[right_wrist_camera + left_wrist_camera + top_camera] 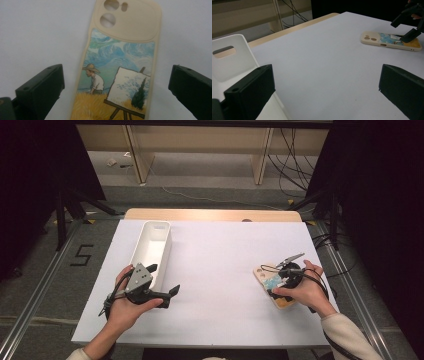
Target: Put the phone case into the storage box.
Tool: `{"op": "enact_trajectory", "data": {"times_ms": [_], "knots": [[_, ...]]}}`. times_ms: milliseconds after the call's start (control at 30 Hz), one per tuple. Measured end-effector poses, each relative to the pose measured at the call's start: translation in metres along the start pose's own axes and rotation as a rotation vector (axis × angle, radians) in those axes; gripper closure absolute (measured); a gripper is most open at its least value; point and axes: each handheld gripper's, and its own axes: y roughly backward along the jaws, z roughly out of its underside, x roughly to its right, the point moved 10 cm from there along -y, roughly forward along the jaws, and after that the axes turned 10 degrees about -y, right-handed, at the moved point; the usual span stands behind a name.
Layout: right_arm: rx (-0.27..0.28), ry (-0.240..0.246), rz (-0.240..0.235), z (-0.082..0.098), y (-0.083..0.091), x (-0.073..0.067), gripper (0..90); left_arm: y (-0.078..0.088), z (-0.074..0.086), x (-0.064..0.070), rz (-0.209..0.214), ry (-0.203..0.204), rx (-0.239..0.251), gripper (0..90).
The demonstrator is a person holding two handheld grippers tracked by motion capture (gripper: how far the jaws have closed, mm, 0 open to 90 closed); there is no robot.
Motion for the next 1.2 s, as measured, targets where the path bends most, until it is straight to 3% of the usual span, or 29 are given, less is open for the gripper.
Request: {"op": "enact_trajectory", "data": {"times_ms": [633,1200], "knots": [[-0.114,-0.008,0.038,0.004,-0.016,0.003,2.7,0.0,0.0,0.0,0.0,0.001,0.002,0.0],[-0.156,-0.034,0.036,0.006,-0.021,0.004,2.8,0.0,0.0,0.001,0.002,0.002,0.003,0.0]]}}
